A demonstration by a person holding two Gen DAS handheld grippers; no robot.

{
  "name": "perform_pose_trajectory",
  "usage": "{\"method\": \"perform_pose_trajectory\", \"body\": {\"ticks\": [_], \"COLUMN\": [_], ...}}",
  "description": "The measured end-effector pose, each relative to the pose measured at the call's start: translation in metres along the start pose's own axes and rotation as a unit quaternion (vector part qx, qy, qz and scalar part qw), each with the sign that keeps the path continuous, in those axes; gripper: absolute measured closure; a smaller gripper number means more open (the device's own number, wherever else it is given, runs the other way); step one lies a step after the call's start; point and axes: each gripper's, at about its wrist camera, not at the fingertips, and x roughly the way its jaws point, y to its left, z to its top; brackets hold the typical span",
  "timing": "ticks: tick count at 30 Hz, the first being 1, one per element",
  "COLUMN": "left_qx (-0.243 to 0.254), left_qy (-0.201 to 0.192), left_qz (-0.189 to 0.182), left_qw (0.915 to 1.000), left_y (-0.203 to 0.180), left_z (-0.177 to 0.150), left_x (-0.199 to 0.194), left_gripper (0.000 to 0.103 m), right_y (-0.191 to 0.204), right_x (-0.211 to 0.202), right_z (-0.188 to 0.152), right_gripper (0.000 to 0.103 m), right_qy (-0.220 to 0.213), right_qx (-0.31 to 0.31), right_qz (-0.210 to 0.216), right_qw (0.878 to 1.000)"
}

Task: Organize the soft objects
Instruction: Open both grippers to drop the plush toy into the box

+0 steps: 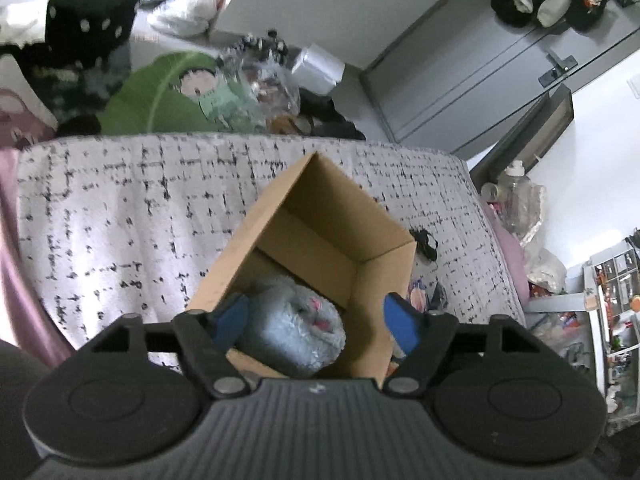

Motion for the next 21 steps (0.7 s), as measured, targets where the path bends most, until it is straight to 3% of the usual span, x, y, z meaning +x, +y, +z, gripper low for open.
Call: {"method": "perform_pose_trajectory", "body": {"ticks": [3, 11, 14, 21], "left_qx": [0.011, 0.051, 0.062, 0.074], "left_qy": [-0.017, -0.054, -0.061, -0.037], "left_qz": [-0.004, -0.018, -0.022, -0.033], "left_qw": [0.9998, 0.9971, 0.9960, 0.9960], "left_y": [-0.011, -0.046, -0.059, -0.088], "left_z": [-0.004, -0.019, -0.025, -0.039], "left_x": [-0.011, -0.033, -0.037, -0.034], "left_gripper": [0.018, 0.017, 0.017, 0.017], "right_y": [-0.007, -0.044, -0.060, -0.100], "right_x": [-0.017, -0.058, -0.072, -0.095], "right_z": [0.006, 0.028, 0.034, 0.045], "right_gripper": [0.015, 0.001, 0.000, 0.000], "right_qy": [-0.024, -0.066, -0.075, -0.094], "right_qx": [-0.003, 0.006, 0.013, 0.049], "right_qz": [-0.004, 0.000, 0.007, -0.001], "right_qw": [1.000, 0.998, 0.997, 0.994]}}
